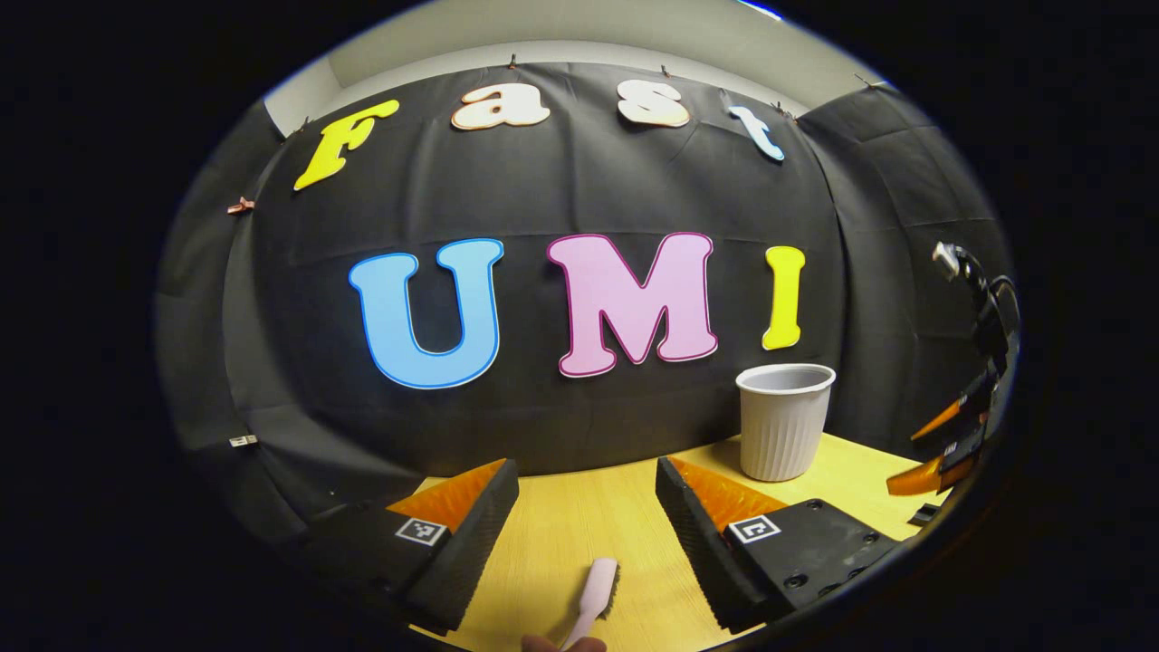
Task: Pick up the small broom and dustpan from the desktop, sweep the trash into the dustpan with the broom, and then empty the trash into the garbage bin.
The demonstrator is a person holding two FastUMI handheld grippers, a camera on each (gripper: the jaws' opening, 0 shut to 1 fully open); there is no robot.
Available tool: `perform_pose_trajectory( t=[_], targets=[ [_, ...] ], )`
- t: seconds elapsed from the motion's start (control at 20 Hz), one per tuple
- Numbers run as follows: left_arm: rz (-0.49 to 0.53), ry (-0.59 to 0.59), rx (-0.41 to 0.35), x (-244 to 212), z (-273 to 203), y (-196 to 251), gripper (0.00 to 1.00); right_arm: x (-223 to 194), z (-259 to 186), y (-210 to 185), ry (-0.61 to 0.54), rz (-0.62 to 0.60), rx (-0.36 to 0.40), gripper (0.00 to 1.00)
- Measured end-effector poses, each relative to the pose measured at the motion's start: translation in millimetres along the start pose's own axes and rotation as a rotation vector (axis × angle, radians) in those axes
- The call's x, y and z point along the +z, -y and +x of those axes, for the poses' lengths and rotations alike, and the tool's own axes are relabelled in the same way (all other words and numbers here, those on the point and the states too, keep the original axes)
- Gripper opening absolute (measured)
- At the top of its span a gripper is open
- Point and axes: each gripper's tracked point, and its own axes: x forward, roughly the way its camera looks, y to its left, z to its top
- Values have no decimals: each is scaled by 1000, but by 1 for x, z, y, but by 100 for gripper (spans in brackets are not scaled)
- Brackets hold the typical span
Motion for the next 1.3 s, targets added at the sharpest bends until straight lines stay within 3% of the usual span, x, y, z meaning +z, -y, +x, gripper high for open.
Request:
perform_pose_trajectory(
  t=[0.3,0.7,1.1,1.15,1.2,1.25,1.3],
  targets=[
    [-1,-43,8,-17,-2,-1,97,-81,38,-3,-213,2,29,91],
    [13,-57,14,-24,-2,3,97,-140,105,-4,-378,6,18,87],
    [21,-71,27,-31,-2,0,97,-164,136,-15,-499,2,24,66],
    [21,-73,29,-31,-1,0,97,-161,141,-15,-495,13,19,52],
    [20,-76,30,-33,-1,-1,97,-162,144,-14,-497,13,8,49],
    [19,-80,31,-34,-2,-1,97,-160,143,-12,-496,14,3,32],
    [20,-84,31,-37,-1,-1,97,-160,142,-12,-495,14,3,38]
  ],
)
